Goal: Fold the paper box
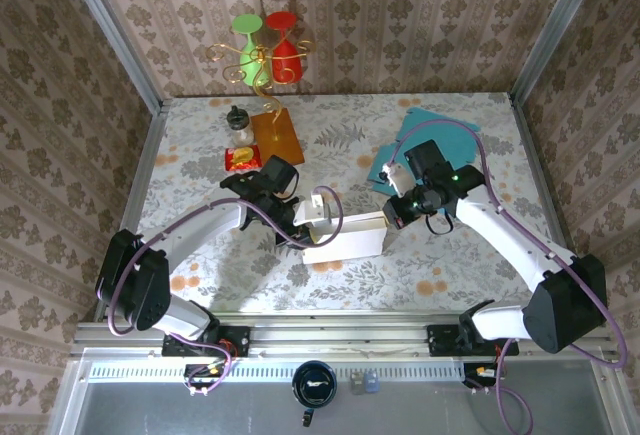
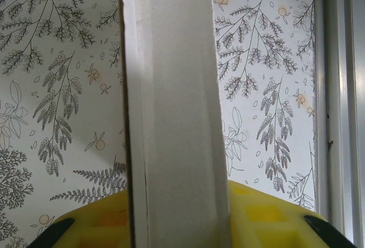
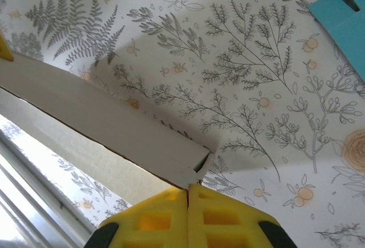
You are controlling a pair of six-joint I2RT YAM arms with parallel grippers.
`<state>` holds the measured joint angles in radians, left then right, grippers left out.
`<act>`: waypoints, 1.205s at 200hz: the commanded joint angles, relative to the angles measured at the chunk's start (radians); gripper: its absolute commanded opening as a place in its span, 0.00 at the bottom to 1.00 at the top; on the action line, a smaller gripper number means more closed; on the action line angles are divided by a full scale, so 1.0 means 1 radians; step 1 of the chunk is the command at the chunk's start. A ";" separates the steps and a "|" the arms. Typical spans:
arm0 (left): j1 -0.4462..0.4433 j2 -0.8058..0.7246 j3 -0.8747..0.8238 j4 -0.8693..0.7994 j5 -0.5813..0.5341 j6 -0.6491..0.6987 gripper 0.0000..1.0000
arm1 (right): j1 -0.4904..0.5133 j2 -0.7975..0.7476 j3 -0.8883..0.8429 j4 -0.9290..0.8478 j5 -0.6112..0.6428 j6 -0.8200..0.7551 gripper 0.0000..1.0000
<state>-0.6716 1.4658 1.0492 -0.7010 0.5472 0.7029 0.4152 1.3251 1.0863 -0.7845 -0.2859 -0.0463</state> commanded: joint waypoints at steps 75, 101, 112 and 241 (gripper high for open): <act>0.007 0.027 0.024 0.097 -0.015 -0.152 0.21 | 0.093 -0.062 -0.078 0.166 0.181 0.267 0.00; 0.011 0.029 0.027 0.102 -0.020 -0.158 0.21 | 0.095 -0.059 -0.095 0.194 0.173 0.297 0.00; 0.011 0.031 0.029 0.100 -0.020 -0.158 0.21 | 0.098 -0.056 -0.099 0.201 0.173 0.304 0.00; 0.041 0.047 0.026 0.133 -0.011 -0.200 0.25 | 0.136 -0.171 -0.320 0.394 0.236 0.276 0.00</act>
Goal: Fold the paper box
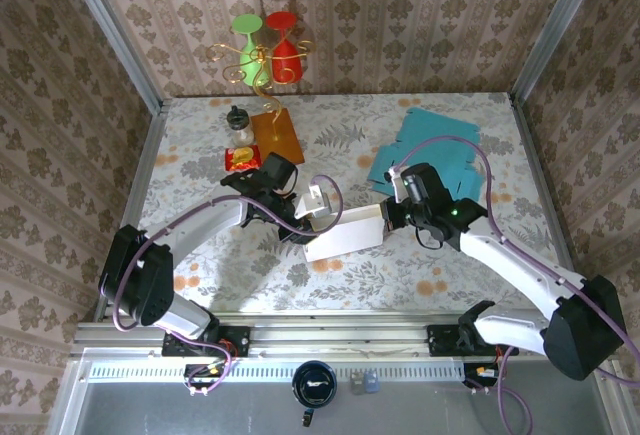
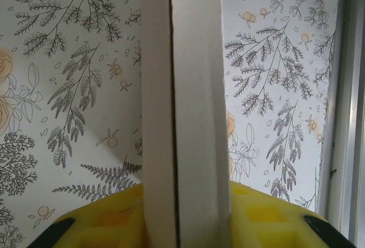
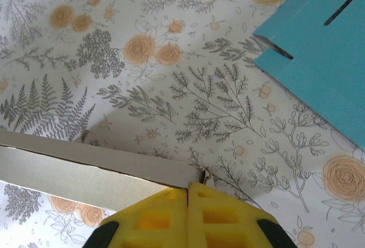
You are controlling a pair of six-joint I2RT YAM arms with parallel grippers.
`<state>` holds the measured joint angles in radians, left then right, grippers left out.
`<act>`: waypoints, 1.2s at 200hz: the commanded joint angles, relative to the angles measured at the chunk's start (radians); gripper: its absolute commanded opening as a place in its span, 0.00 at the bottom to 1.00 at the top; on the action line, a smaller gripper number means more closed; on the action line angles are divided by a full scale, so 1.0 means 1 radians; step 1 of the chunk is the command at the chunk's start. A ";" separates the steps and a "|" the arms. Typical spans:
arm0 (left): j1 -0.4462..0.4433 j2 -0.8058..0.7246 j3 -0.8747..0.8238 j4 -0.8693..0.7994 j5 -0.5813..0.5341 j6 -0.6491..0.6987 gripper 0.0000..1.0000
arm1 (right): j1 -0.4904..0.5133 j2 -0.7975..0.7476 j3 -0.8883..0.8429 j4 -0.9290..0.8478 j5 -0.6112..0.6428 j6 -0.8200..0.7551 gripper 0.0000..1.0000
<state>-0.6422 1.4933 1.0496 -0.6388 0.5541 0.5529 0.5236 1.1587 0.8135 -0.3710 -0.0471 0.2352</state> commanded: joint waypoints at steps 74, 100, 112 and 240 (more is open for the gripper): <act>0.015 -0.109 -0.065 0.226 -0.105 -0.206 0.58 | 0.045 0.006 0.013 -0.037 0.048 0.038 0.00; 0.019 -0.153 -0.108 0.296 -0.165 -0.333 0.57 | 0.062 0.001 0.020 -0.038 0.083 0.069 0.00; 0.020 -0.180 -0.135 0.335 -0.168 -0.376 0.57 | 0.073 0.003 0.024 -0.039 0.101 0.082 0.00; 0.049 -0.229 0.047 -0.070 -0.238 -0.570 0.47 | 0.121 -0.002 0.044 -0.060 0.181 0.146 0.00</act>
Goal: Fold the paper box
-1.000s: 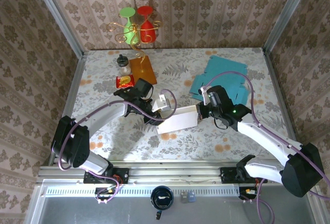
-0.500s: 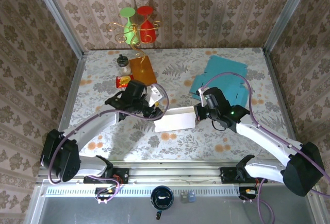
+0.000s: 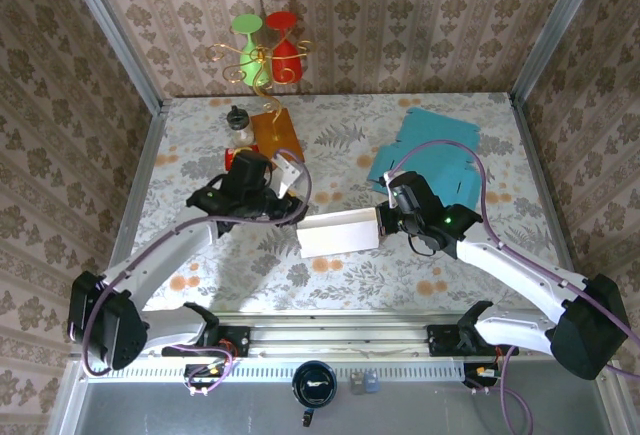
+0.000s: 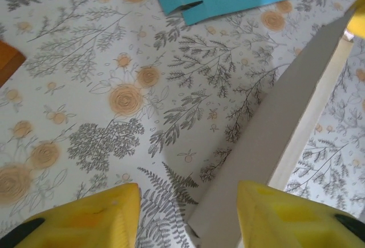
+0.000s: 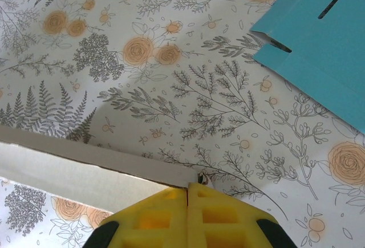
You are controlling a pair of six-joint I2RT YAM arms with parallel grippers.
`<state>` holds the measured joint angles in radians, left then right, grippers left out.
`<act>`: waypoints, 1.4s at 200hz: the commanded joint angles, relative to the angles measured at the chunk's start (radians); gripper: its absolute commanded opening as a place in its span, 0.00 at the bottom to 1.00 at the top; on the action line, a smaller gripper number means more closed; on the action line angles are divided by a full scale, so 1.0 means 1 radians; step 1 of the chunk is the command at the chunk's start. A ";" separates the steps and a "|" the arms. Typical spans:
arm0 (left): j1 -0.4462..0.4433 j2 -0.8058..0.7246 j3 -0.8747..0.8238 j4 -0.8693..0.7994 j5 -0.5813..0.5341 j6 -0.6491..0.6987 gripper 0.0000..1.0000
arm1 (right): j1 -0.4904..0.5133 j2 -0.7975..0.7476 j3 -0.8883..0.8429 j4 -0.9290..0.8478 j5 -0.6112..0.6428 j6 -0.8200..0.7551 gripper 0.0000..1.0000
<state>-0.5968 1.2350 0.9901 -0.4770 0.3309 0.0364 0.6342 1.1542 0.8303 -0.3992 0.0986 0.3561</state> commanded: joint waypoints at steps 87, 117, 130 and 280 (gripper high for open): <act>-0.035 0.045 0.142 -0.382 0.006 -0.088 0.44 | 0.011 0.022 0.049 -0.050 0.032 0.027 0.00; -0.036 0.089 0.170 -0.415 0.000 -0.103 0.42 | 0.012 0.027 0.055 -0.057 0.032 0.026 0.00; -0.037 0.098 0.175 -0.423 0.000 -0.109 0.42 | 0.011 0.026 0.053 -0.055 0.031 0.027 0.00; -0.062 0.126 0.187 -0.419 -0.039 -0.111 0.23 | 0.011 0.022 0.046 -0.057 0.029 0.033 0.00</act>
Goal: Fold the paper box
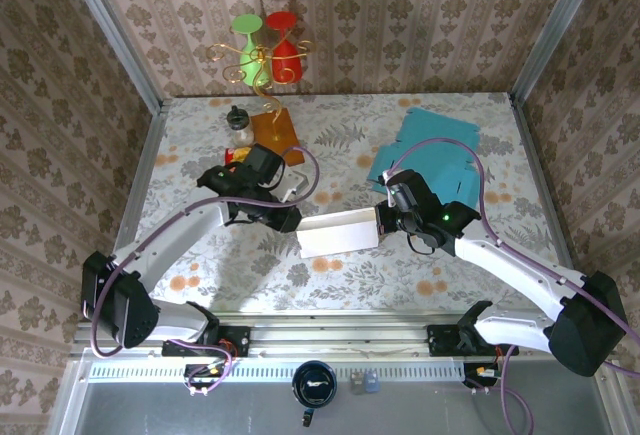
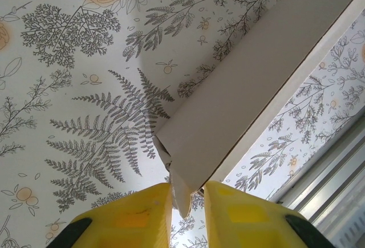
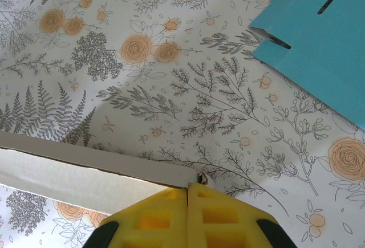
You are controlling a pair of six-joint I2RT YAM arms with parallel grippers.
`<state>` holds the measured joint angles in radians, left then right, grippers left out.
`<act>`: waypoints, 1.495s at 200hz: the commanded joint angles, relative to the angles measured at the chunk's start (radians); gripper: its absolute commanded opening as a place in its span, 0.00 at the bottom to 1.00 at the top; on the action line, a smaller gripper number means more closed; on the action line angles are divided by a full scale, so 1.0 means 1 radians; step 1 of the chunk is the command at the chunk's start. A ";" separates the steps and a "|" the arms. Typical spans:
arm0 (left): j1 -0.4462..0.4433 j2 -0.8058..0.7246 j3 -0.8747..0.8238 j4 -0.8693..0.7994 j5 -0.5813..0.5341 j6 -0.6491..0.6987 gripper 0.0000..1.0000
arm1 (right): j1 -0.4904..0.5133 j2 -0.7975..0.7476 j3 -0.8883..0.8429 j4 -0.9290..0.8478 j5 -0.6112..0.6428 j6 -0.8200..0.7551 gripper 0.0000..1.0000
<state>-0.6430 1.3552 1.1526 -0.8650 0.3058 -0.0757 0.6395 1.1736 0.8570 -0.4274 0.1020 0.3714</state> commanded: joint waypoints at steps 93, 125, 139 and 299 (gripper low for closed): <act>-0.029 0.010 0.014 -0.029 -0.048 -0.007 0.14 | 0.006 -0.002 0.016 -0.026 0.028 0.022 0.00; -0.035 0.016 0.018 -0.029 -0.064 -0.017 0.11 | 0.006 -0.008 0.010 -0.024 0.030 0.029 0.00; -0.038 0.019 0.018 -0.028 -0.071 -0.021 0.11 | 0.006 -0.009 0.009 -0.024 0.030 0.033 0.00; -0.039 0.104 0.148 -0.099 -0.063 -0.278 0.00 | 0.028 -0.041 -0.023 0.012 0.053 0.045 0.00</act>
<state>-0.6800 1.4364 1.2518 -0.9279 0.2192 -0.2726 0.6518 1.1610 0.8486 -0.4290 0.1326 0.4004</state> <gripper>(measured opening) 0.051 0.066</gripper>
